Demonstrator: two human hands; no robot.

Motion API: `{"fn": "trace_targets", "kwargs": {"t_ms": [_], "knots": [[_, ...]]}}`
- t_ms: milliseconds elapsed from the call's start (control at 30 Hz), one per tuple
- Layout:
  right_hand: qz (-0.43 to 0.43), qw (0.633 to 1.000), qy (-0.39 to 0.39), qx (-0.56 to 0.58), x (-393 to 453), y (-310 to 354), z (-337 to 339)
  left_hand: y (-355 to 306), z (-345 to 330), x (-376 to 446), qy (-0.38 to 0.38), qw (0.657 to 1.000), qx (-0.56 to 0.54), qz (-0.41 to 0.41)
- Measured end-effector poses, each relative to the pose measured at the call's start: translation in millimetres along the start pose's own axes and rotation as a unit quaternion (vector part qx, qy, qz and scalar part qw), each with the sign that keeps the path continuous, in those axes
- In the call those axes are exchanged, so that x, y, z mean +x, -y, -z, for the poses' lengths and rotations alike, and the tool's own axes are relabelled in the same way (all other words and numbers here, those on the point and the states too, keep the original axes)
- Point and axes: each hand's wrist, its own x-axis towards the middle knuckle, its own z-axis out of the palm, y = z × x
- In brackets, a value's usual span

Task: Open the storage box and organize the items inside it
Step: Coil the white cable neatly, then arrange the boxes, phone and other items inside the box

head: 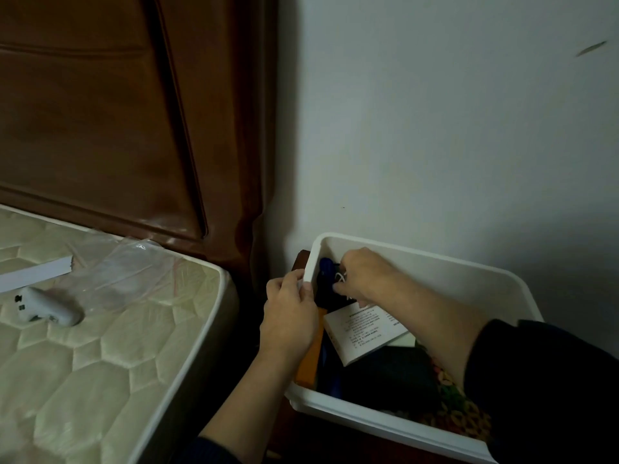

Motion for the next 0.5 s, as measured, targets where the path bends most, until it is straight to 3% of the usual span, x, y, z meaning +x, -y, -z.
{"fn": "trace_targets", "kwargs": {"t_ms": [167,300,367,500], "knots": [[0.008,0.997,-0.072,0.014,-30,-21,27,-2,2,-3,-0.019,1.0,-0.005,0.008],[0.006,0.997,0.024,-0.078,-55,-43,12,-10,10,-15,-0.079,0.997,0.001,-0.015],[0.03,0.988,0.079,-0.127,-64,-51,-11,-12,12,-24,-0.07,0.997,0.028,-0.019],[0.056,0.982,0.079,-0.164,-64,-56,-44,-8,8,-46,-0.028,0.991,0.131,-0.002]]}}
